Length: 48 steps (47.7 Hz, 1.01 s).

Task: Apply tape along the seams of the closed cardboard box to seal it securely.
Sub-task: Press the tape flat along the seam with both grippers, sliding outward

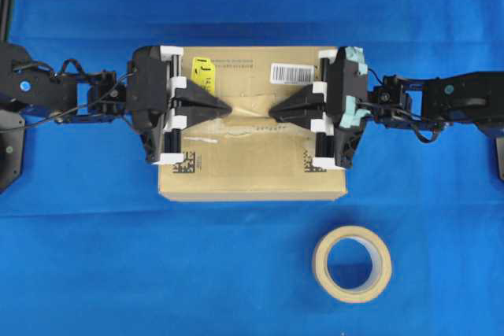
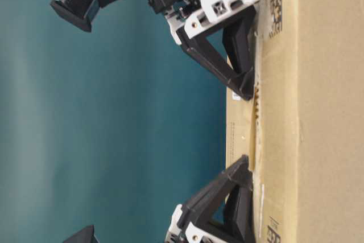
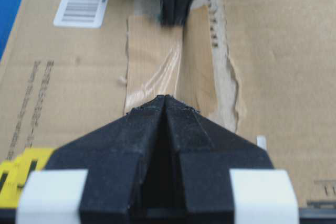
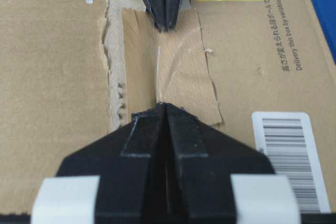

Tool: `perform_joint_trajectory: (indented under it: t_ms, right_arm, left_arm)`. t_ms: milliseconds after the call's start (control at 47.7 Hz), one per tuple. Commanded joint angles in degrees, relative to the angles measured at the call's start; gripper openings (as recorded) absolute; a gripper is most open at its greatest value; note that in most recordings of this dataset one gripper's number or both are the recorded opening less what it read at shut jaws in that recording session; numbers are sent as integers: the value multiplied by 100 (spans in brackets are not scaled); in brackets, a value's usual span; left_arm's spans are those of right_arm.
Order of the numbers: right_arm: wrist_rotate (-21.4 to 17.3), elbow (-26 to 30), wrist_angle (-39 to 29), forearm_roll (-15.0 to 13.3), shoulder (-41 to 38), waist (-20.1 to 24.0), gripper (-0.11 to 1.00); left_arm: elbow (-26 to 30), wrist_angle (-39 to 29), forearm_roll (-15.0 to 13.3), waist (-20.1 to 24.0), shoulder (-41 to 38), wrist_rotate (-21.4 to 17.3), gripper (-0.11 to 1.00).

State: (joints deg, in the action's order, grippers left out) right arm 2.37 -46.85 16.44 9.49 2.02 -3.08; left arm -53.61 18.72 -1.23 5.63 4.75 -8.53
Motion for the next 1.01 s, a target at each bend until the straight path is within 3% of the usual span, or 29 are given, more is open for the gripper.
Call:
perform_joint_trajectory:
  t_ms: [0, 293, 566, 985]
  right_arm:
    - [9, 18, 9, 18, 167, 26, -1]
    - [167, 431, 114, -114, 519, 26, -1]
    - [264, 765, 220, -202, 272, -70, -1]
    - [202, 1099, 220, -185, -527, 44, -1]
  left_arm:
    - [-97, -35, -9, 9, 35, -18, 0]
    - [589, -62, -9, -369, 457, -510, 0]
    - [1090, -123, -9, -466, 97, -563, 0]
    - [984, -220, -9, -457, -132, -404, 0]
